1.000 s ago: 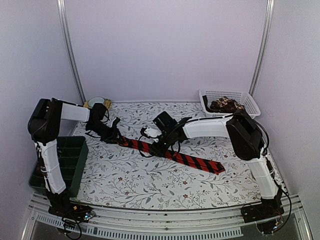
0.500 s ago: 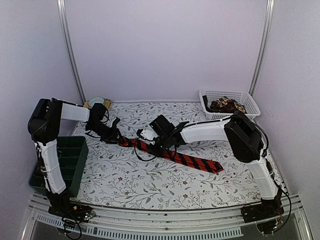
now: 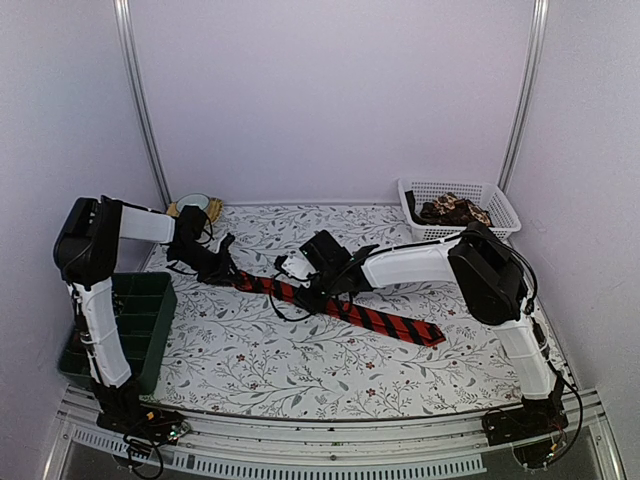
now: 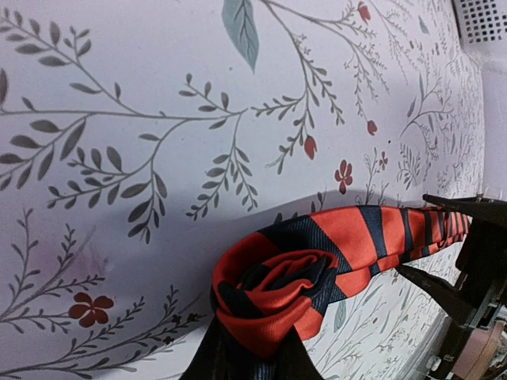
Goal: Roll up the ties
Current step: Roll the tie at the center of the board.
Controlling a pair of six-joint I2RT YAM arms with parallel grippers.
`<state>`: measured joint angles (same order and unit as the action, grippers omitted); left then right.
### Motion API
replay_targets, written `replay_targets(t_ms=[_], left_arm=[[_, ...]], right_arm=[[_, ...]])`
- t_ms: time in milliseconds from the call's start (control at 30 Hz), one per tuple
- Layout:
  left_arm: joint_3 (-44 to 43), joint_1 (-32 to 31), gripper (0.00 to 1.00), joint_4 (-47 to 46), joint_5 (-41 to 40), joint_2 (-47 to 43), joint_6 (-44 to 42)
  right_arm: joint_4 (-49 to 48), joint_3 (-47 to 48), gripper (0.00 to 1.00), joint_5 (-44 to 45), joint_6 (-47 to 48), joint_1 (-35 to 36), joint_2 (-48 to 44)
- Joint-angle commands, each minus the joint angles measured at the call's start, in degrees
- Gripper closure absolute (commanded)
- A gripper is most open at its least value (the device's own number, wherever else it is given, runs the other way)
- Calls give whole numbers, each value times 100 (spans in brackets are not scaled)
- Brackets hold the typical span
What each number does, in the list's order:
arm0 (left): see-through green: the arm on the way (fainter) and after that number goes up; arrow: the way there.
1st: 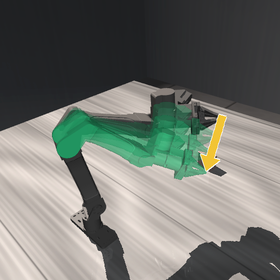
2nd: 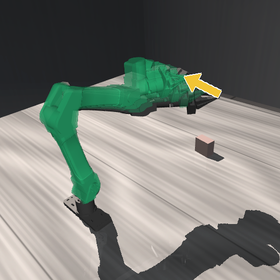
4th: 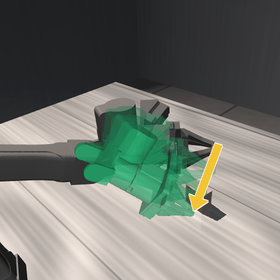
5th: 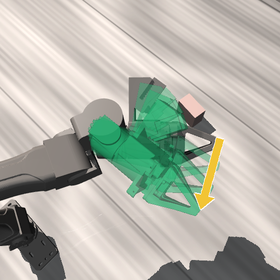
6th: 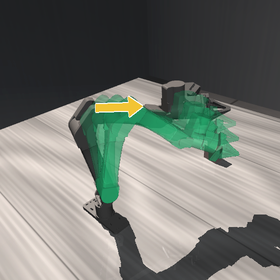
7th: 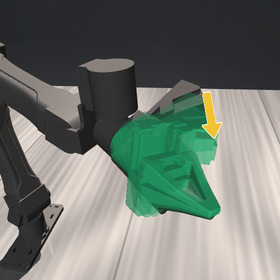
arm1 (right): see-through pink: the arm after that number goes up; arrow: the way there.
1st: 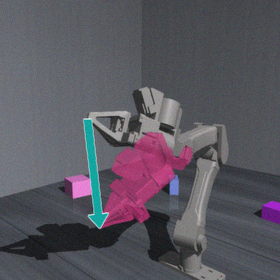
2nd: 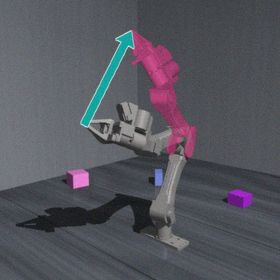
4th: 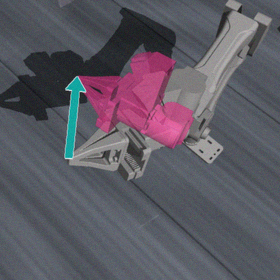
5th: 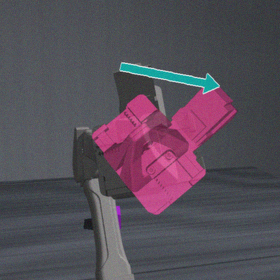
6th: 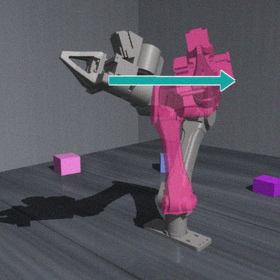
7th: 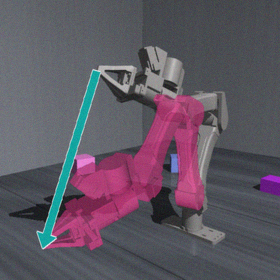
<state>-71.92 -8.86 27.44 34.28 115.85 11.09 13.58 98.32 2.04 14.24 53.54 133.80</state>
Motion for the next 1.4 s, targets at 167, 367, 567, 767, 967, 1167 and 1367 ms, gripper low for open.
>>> replay_targets(t_ms=[167, 367, 567, 767, 967, 1167, 1367], left_arm=[[-275, 48, 98, 416, -425, 56, -182], [-427, -2, 99, 673, -945, -153, -216], [-761, -248, 99, 1097, -1828, -149, -296], [-1130, -656, 99, 1465, -2813, -143, -267], [-1471, -1250, 98, 1809, -4139, -61, -140], [-1813, -1772, 98, 2218, -5254, 154, -74], [-2007, -2209, 98, 2528, -6175, 418, -8]], right_arm=[[923, -226, 23, -364, -97, 6, -449], [1014, -221, 20, -1450, -481, -173, -660], [893, -356, 19, -2558, -1005, -474, -896], [596, -618, 17, -3410, -1554, -733, -1115], [261, -798, 16, -4049, -2080, -949, -1163], [38, -969, 16, -4430, -2474, -1100, -1104], [-526, -1311, 17, -5039, -2971, -1284, -1169]])
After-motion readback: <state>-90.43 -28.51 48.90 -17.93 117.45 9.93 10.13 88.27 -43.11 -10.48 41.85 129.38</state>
